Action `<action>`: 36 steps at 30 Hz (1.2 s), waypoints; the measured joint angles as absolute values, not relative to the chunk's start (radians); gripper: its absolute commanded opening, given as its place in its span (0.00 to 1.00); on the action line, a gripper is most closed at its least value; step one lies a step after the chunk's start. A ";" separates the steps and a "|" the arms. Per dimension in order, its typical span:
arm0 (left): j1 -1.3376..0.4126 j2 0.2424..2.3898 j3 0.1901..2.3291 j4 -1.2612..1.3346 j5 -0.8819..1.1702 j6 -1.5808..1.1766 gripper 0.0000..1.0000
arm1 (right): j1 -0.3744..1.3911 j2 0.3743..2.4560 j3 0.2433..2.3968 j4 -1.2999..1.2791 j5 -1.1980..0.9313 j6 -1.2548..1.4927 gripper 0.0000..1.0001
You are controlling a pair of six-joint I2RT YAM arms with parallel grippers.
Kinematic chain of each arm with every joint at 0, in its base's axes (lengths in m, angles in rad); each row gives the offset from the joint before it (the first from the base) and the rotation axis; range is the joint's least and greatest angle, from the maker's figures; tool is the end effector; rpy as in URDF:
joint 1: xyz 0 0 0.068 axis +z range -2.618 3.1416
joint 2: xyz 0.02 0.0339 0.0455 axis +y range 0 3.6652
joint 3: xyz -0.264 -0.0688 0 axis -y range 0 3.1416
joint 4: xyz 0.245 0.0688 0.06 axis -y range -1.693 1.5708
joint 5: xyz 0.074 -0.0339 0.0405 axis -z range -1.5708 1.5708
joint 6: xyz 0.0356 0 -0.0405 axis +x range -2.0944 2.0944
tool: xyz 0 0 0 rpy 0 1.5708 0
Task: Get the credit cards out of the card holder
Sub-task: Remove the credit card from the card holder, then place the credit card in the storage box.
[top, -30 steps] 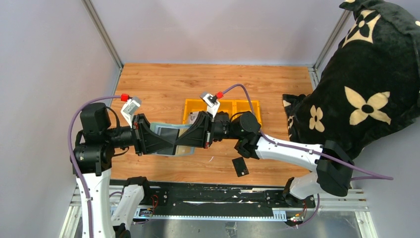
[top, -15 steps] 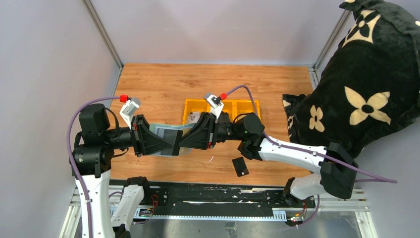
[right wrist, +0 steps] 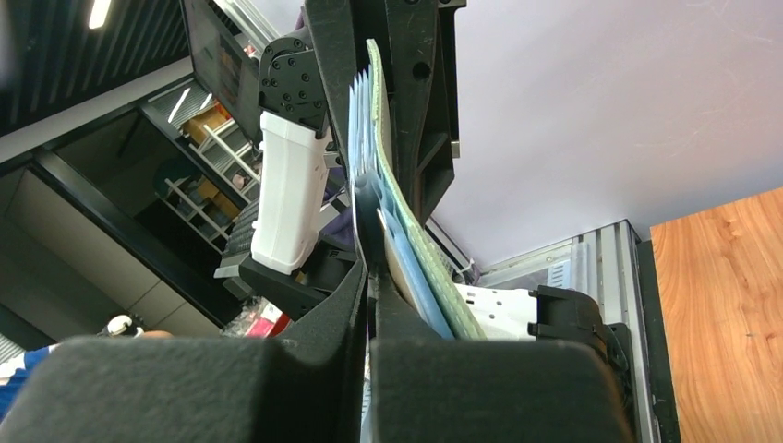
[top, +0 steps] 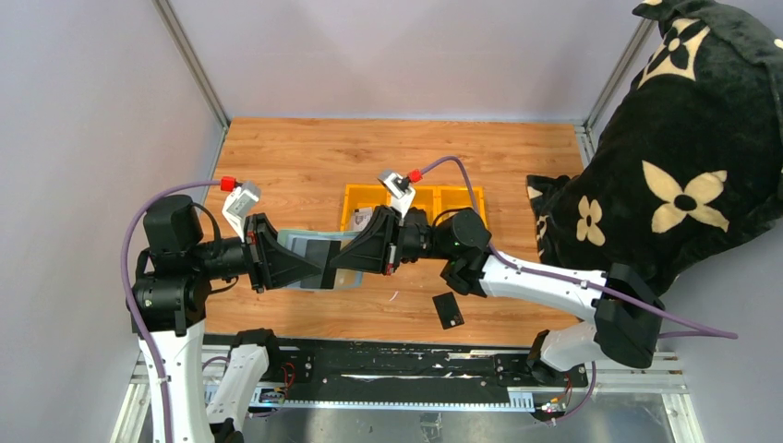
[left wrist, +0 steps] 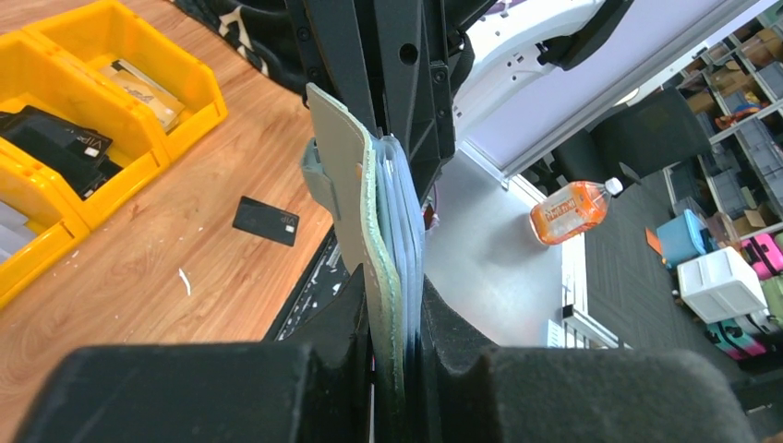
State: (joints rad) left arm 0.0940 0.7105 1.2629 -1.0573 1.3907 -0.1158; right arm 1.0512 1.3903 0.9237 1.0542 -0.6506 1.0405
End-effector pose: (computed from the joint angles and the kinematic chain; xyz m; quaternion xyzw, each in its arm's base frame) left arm 0.0703 -0.0286 0.4264 0.2545 0.6918 -0.5560 0.3841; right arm 0.1320 0.2742 0.3733 -0.2841 0.4458 0.7985 0.2881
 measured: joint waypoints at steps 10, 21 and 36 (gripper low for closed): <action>0.094 0.711 1.282 -1.064 1.386 -0.116 0.01 | 1.019 1.285 0.797 1.055 -0.627 1.040 0.00; 0.091 0.714 1.287 -1.065 1.208 -0.109 0.00 | 0.667 1.143 0.687 0.871 -0.708 1.055 0.00; 0.089 0.709 1.287 -1.066 1.118 -0.104 0.00 | 0.442 1.357 0.979 0.068 -0.522 0.511 0.00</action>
